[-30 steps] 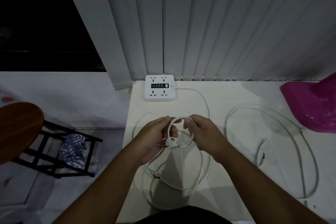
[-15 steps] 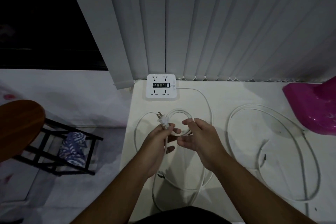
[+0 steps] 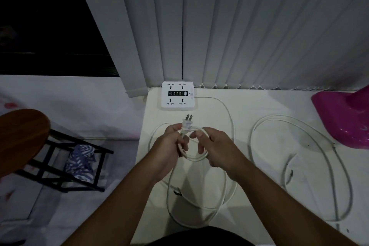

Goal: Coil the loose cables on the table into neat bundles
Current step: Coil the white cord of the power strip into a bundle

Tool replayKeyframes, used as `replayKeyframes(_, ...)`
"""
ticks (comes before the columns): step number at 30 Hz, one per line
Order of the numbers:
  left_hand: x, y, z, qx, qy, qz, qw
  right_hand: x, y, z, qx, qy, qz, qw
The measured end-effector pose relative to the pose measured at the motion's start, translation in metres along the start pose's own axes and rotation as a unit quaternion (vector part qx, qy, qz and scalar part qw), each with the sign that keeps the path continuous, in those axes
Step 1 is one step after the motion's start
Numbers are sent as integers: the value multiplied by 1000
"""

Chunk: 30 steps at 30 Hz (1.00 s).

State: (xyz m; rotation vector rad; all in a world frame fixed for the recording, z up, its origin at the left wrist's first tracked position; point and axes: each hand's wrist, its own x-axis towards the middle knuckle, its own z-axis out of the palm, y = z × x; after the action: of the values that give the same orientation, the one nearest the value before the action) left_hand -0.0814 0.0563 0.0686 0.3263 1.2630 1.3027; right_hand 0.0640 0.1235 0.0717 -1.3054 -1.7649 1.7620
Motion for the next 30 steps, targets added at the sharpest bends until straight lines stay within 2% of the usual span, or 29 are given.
replayKeyframes(2, -1, 4, -4, 25, -51, 1, 998, 1, 1, 0, 51, 31, 19, 998)
replayKeyframes(4, -5, 4, -11, 119, -85, -23, 989, 2, 2, 0, 87, 59, 36, 994)
replayKeyframes(6, -6, -1, -13, 136, -71, -34, 988, 2, 3, 2, 117, 70, 46, 990)
replayKeyframes(10, -4, -6, -6, -78, -46, -28, 996, -4, 10, 13, 203, 43, 90, 974)
replayKeyframes(12, -2, -9, -2, -136, -21, -30, 990, -8, 14, 17, 228, 31, 118, 966)
replayKeyframes(14, 0, -11, 1, -121, 27, -20, 992, -10, 16, 16, 180, 18, 119, 976)
replayKeyframes(17, 4, -8, 0, 0, 83, -4, 997, -10, 14, 7, 131, 6, 58, 990)
replayKeyframes(19, 5, -6, -3, 85, 83, -9, 993, -7, 7, -1, 132, 4, 28, 991)
replayKeyframes(21, 4, -6, -5, 113, 60, -19, 992, -4, -2, -5, 84, 0, 24, 996)
replayKeyframes(25, 2, -3, -4, 102, 19, -12, 995, 1, -4, -5, -57, -41, 36, 997)
replayKeyframes(27, 1, -2, -5, 56, 5, 1, 998, 0, -1, -3, -56, -51, 39, 996)
replayKeyframes(30, -1, -4, -9, 19, -22, 14, 999, 1, 2, 0, -39, -7, 26, 999)
